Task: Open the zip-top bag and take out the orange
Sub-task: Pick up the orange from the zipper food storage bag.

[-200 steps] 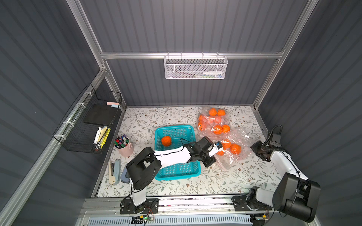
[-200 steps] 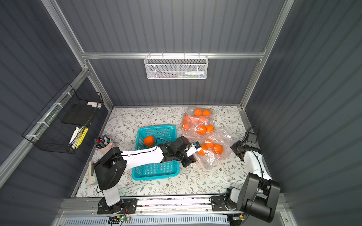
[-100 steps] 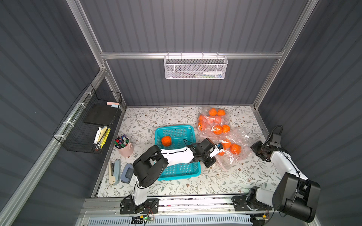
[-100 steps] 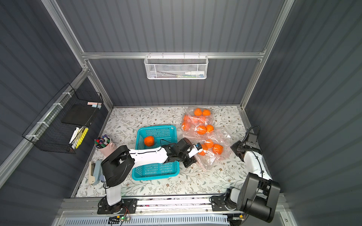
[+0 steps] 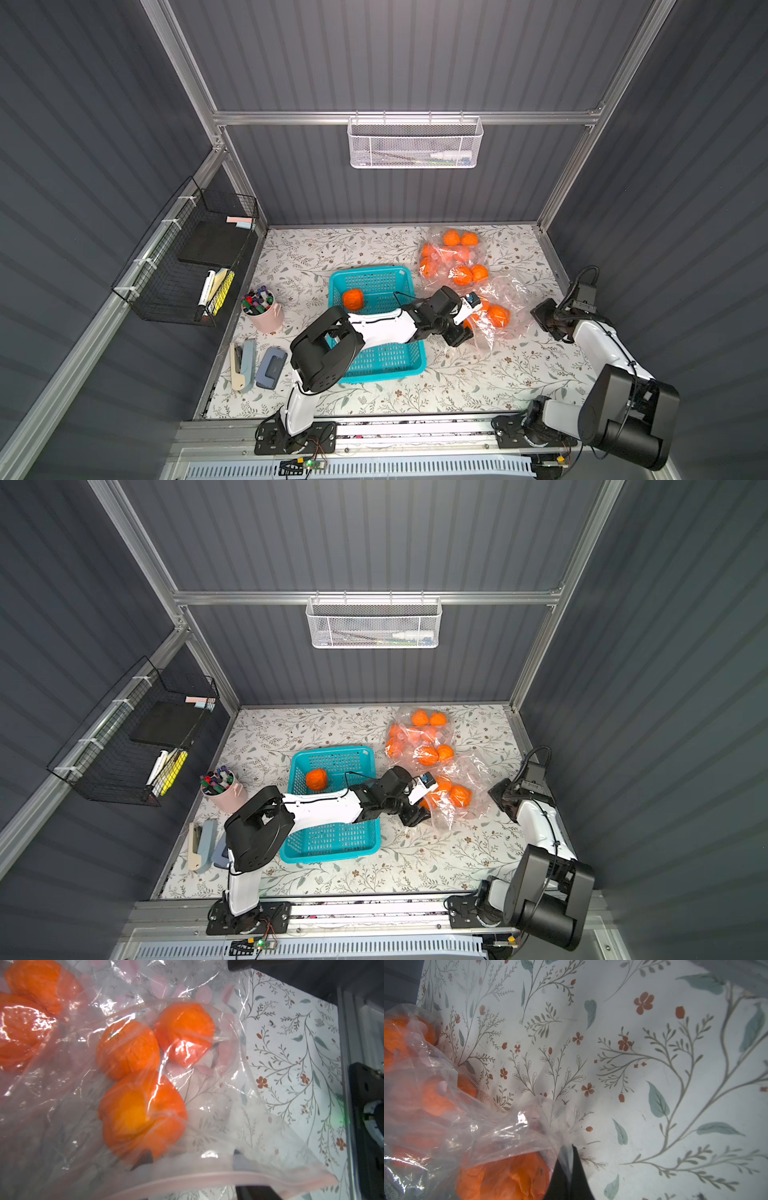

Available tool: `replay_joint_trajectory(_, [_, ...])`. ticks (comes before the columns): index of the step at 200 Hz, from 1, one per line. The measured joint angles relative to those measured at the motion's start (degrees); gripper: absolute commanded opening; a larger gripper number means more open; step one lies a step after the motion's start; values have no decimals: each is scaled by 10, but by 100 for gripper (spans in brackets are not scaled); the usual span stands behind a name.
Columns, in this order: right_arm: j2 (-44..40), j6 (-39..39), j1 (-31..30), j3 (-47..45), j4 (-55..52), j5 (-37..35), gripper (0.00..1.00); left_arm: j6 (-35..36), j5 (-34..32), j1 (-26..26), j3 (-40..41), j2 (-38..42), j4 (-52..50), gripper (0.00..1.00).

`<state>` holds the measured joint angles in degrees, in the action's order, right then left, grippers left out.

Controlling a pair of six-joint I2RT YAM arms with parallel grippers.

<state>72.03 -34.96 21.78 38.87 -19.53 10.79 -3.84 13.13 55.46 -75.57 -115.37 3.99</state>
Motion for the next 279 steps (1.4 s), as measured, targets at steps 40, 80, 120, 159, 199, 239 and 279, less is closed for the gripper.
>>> replay_joint_trajectory(40, [9, 0, 0, 0, 3, 9, 1, -3, -39, 0, -10, -30, 8, 90])
replay_joint_trajectory(80, [16, 1, 0, 0, 7, 16, 1, -14, -78, -2, -13, -35, 22, 95])
replay_joint_trajectory(120, [16, 5, 0, 0, 7, 19, 3, -24, -87, -14, -18, -44, 50, 97])
replay_joint_trajectory(159, [20, 7, 0, 0, 9, 30, 4, -27, -63, -28, -42, -83, 73, 98])
replay_joint_trajectory(199, [28, 7, 0, 0, 13, 38, 4, -29, -40, -36, -71, -116, 88, 88])
replay_joint_trajectory(239, [28, 9, 0, 0, 19, 43, 4, -36, -15, -36, -70, -117, 93, 64])
replay_joint_trajectory(279, [28, 9, 0, -3, 23, 42, 3, -37, 2, -36, -35, -81, 69, 62])
